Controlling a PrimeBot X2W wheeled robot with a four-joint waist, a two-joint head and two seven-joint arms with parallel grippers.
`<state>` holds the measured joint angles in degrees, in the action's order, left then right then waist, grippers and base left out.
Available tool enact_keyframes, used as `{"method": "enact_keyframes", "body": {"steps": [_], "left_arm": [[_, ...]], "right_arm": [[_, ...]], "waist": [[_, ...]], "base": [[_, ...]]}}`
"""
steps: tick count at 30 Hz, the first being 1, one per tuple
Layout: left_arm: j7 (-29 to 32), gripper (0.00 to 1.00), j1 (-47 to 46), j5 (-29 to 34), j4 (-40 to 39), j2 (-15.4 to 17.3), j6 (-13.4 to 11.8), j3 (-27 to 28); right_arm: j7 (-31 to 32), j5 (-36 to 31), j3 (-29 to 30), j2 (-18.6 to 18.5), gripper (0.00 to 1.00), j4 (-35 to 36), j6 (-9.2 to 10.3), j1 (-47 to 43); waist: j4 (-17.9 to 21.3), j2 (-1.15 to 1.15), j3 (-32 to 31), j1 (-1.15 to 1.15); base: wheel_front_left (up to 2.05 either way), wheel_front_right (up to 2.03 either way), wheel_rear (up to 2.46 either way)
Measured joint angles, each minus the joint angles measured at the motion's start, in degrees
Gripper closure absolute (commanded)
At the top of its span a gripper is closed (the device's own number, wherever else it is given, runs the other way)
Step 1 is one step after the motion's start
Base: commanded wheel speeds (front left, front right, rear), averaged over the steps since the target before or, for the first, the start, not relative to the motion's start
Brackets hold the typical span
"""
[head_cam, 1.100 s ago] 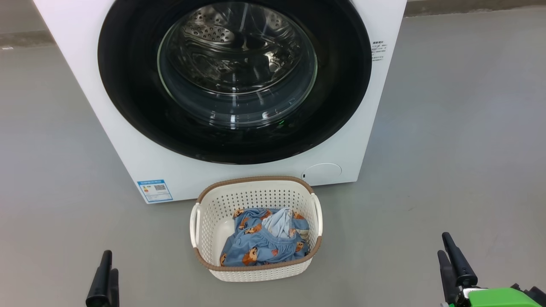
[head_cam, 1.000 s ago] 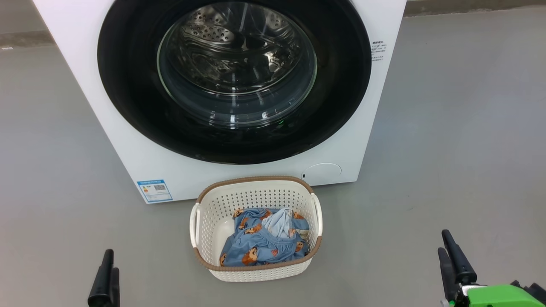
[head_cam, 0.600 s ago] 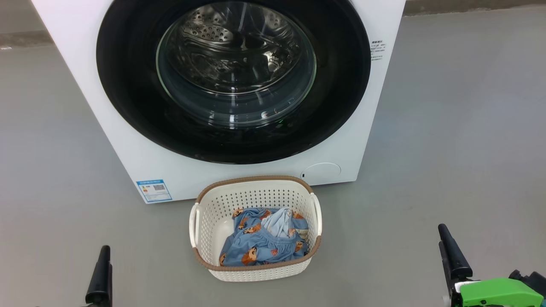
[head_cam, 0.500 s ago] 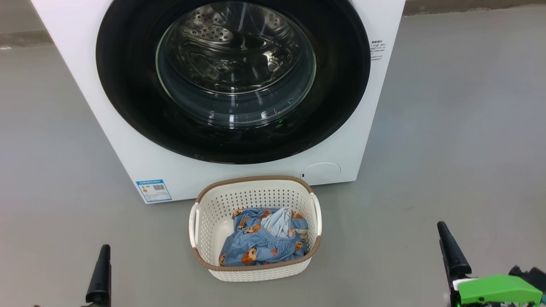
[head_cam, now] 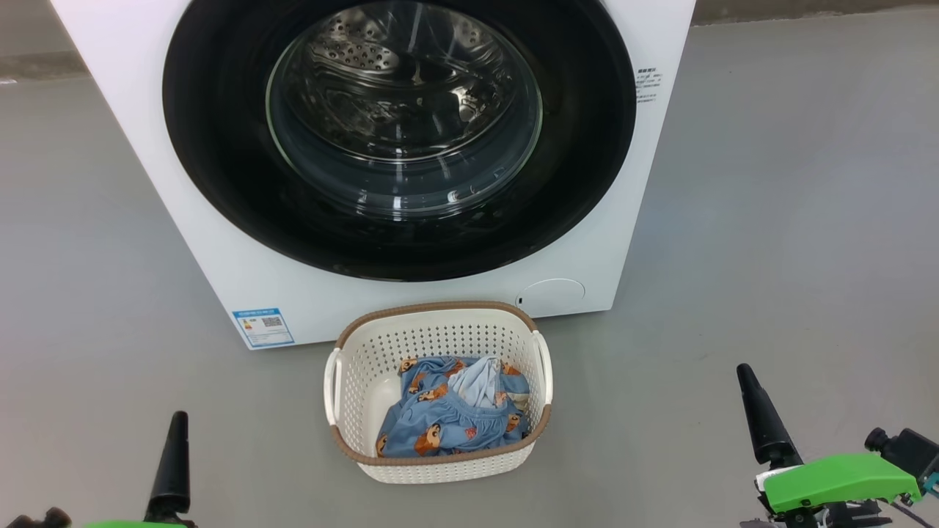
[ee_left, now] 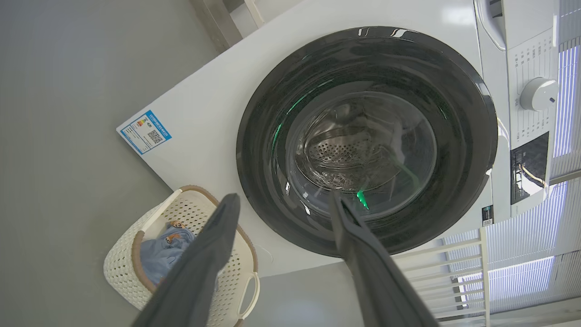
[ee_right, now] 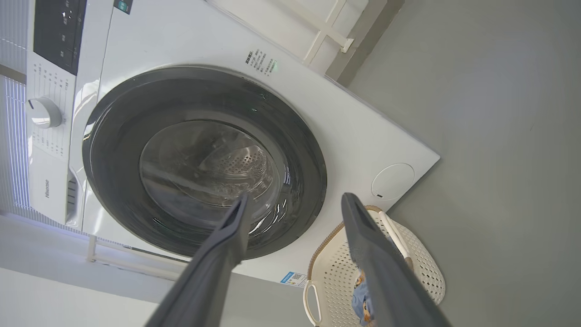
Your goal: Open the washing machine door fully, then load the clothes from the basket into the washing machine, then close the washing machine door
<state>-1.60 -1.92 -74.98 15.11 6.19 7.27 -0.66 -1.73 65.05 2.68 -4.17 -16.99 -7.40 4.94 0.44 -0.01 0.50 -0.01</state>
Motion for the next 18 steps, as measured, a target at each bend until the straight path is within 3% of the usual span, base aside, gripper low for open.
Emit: {"method": "enact_keyframes", "body": {"steps": [18], "left_arm": [[-2.6,0.0,-0.8,12.5,0.0,2.5,0.0,-2.2]], "right_arm": [[-2.6,-14.8,-1.8,-1.2,0.0,-0.2,0.0,1.1]], "waist": [[0.1,0.0,-0.1,0.0]], "base": [[0.0,0.0,0.0]]}}
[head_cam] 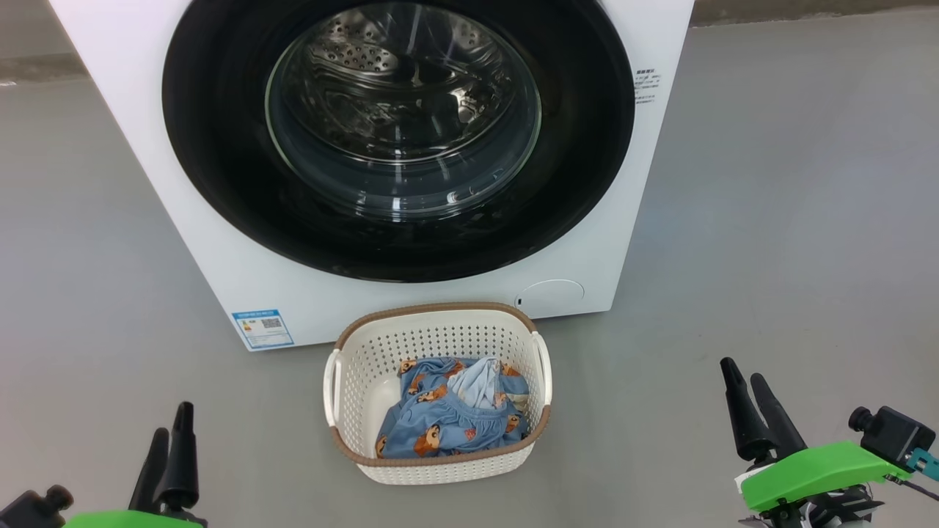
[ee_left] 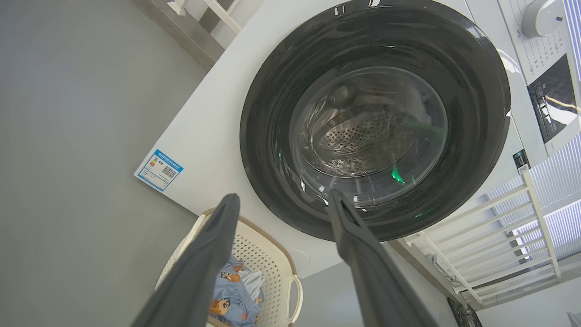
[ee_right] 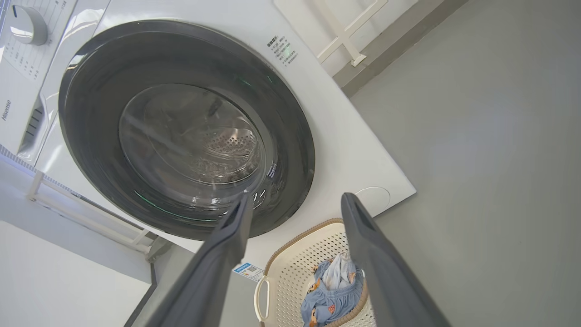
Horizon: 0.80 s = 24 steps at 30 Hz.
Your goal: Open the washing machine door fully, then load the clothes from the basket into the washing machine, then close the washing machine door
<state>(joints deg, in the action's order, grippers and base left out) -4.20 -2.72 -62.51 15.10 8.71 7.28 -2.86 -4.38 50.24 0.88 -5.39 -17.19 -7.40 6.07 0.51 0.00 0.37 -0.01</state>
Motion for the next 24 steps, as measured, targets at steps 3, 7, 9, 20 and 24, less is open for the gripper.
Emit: {"method": "enact_keyframes", "body": {"steps": [3,7,9,20,24], "left_arm": [[-0.5,0.0,0.0,2.1,0.0,0.3,0.0,-0.6],[-1.3,0.0,0.0,5.0,0.1,0.7,0.0,-1.2],[-1.5,0.0,0.0,6.8,0.1,1.1,0.0,-1.6],[-3.3,0.0,0.0,15.3,0.1,2.5,0.0,-3.5],[-4.1,0.0,0.0,18.0,0.0,3.2,0.0,-4.0]], "right_arm": [[-0.5,-2.3,-0.2,-0.1,0.0,0.0,0.0,0.0],[-1.1,-5.5,-0.3,-0.2,0.0,-0.1,0.0,0.1],[-1.5,-7.0,-0.5,-0.3,0.0,-0.2,0.0,0.2],[-3.3,-16.1,-2.0,-0.6,0.0,-0.4,0.0,1.6],[-3.9,-19.4,-2.3,-0.9,0.0,-0.4,0.0,2.1]], "waist": [[0.0,0.0,0.0,0.0],[0.0,0.0,0.0,0.0],[0.0,0.0,0.0,0.0],[0.0,0.0,-0.2,0.0],[-0.1,0.0,-0.3,0.0]], "base": [[0.0,0.0,0.0],[0.0,0.0,0.0],[0.0,0.0,0.0],[0.0,0.0,0.0],[0.0,0.0,0.0]]}}
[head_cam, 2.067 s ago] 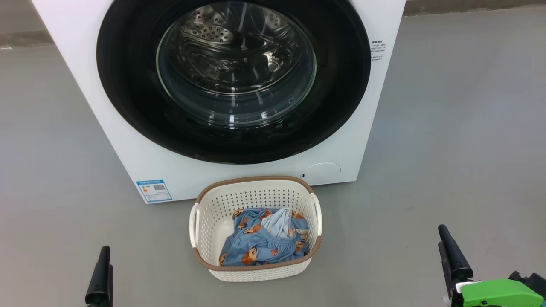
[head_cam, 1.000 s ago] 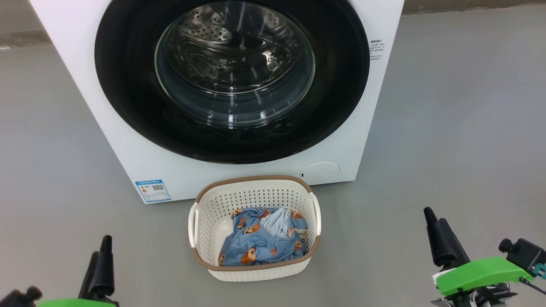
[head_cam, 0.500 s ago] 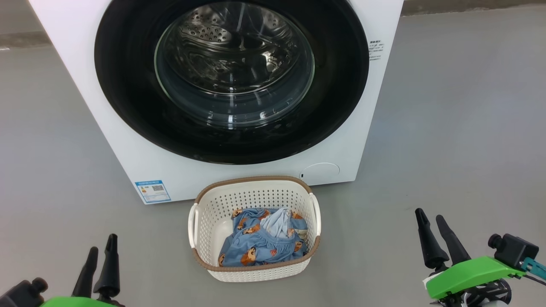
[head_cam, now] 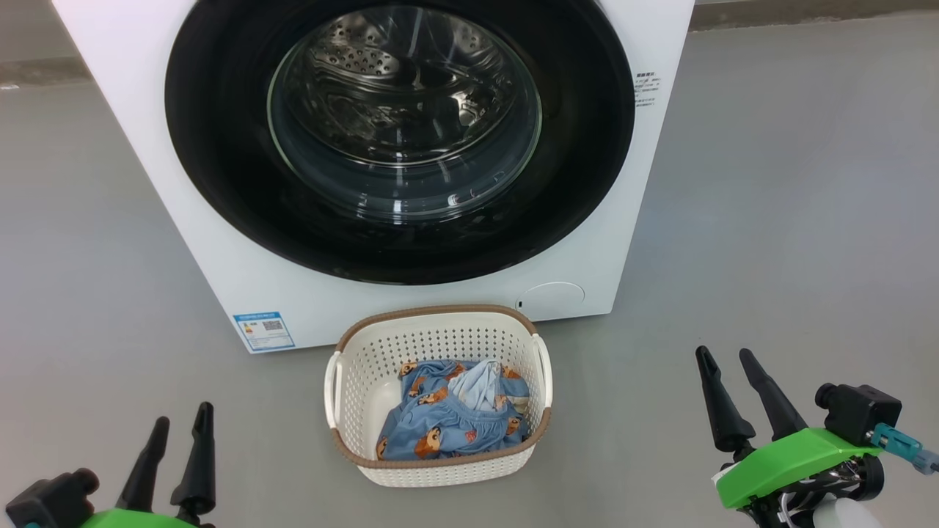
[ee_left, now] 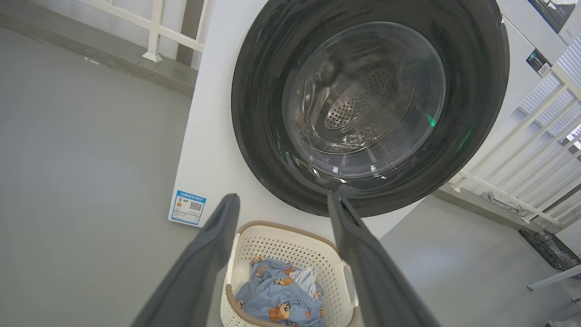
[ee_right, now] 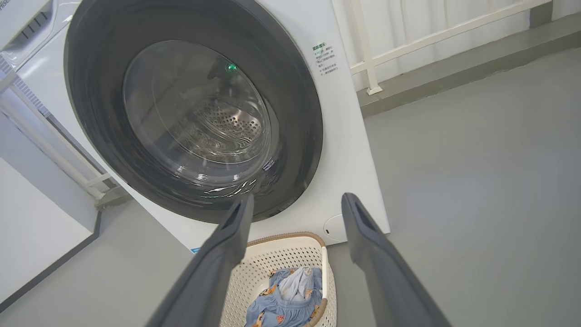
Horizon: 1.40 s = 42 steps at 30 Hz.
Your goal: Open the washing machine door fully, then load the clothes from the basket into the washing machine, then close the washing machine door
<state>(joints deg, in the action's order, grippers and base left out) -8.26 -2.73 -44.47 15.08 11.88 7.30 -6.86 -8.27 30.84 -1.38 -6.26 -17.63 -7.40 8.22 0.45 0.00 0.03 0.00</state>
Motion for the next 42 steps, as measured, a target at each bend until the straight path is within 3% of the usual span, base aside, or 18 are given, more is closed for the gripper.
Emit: {"method": "enact_keyframes", "body": {"steps": [36,42], "left_arm": [[-6.1,0.0,0.0,21.1,-1.3,4.0,0.0,-1.7],[-6.2,0.0,-0.1,21.2,-1.1,4.0,0.0,-1.6]], "right_arm": [[-6.0,-27.0,-3.1,-1.8,0.0,1.4,0.0,1.6],[-6.0,-27.6,-1.6,-1.4,0.0,1.9,0.0,2.4]], "waist": [[0.3,0.0,0.3,0.0],[0.3,0.0,0.2,0.0]], "base": [[0.0,0.0,0.0],[0.0,0.0,0.0]]}}
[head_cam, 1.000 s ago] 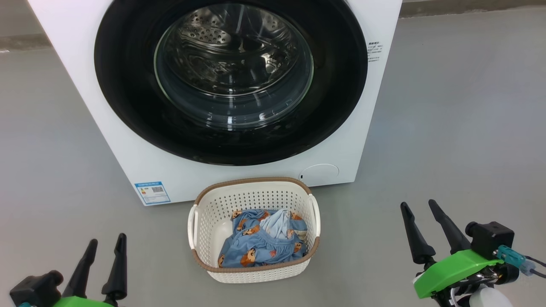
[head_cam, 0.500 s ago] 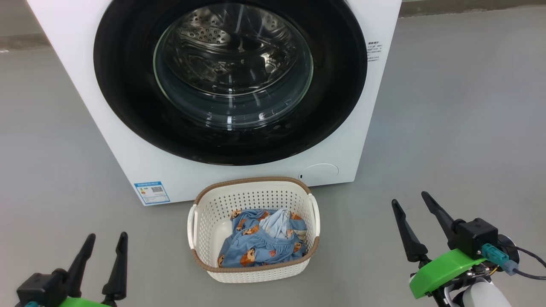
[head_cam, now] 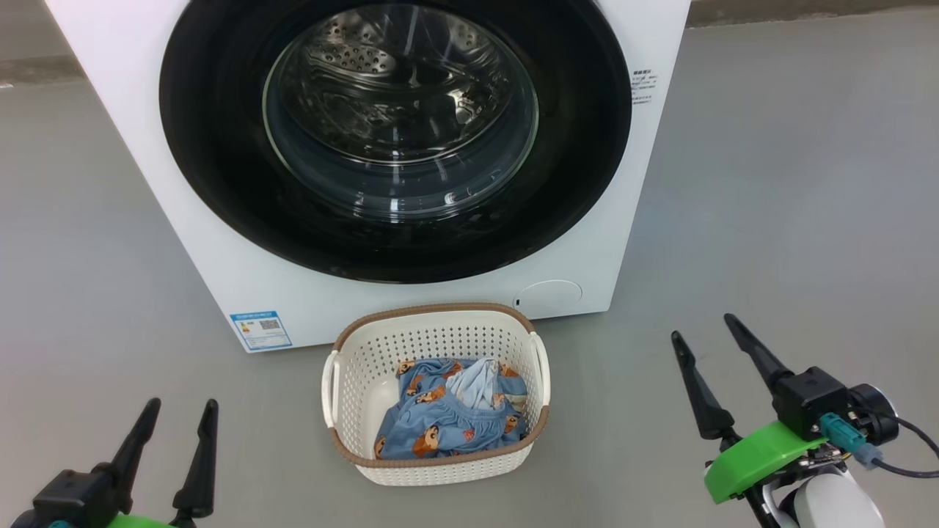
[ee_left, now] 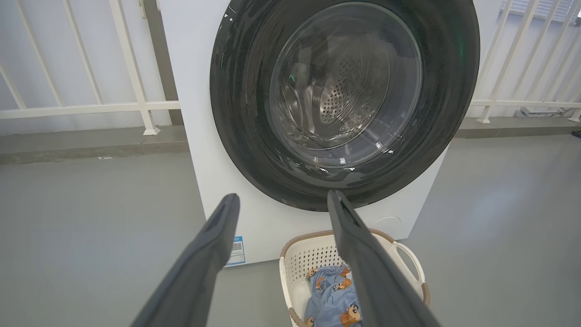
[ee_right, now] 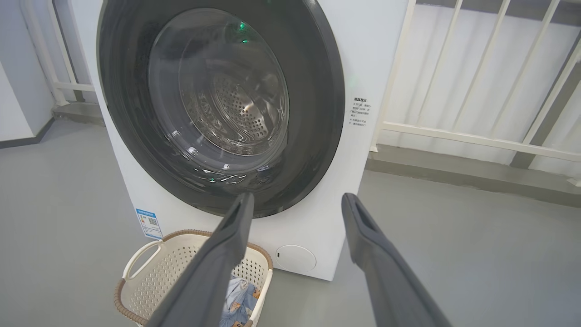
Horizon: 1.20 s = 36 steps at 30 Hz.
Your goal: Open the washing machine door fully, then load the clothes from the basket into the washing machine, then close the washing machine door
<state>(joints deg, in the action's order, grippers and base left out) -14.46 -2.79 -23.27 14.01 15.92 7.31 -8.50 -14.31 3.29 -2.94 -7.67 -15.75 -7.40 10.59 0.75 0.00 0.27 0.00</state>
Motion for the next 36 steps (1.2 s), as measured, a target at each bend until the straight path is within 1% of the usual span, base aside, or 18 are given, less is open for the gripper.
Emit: {"method": "enact_keyframes", "body": {"steps": [11,15,22,31,36], "left_arm": [[0.0,0.0,0.0,-0.1,1.4,-0.5,0.0,1.4],[0.0,0.0,0.0,-0.1,2.2,-1.3,0.0,2.0],[0.0,0.0,-0.2,-0.1,3.0,-1.6,0.0,2.7],[0.0,0.0,-0.6,0.0,5.0,-2.5,0.0,4.6],[0.0,0.0,-1.2,0.3,5.9,-3.2,0.0,5.1]], "right_arm": [[0.0,1.9,2.3,1.1,0.0,-0.1,0.0,0.0],[0.0,3.0,3.4,2.0,0.0,-0.6,0.0,0.0],[0.0,4.3,4.0,2.4,0.0,-1.4,0.0,0.0],[0.0,4.4,5.9,2.8,0.0,-3.2,0.0,0.0],[0.0,4.2,7.4,3.6,0.0,-4.2,0.0,0.0]], "waist": [[-0.1,0.0,0.0,0.0],[-0.1,0.0,0.0,0.0],[-0.1,0.0,-0.1,0.0],[-0.2,0.0,-0.2,0.0],[-0.2,0.0,-0.2,0.0]], "base": [[0.0,0.0,0.0],[0.0,0.0,0.0],[0.0,0.0,0.0],[0.0,0.0,0.0],[0.0,0.0,0.0]]}}
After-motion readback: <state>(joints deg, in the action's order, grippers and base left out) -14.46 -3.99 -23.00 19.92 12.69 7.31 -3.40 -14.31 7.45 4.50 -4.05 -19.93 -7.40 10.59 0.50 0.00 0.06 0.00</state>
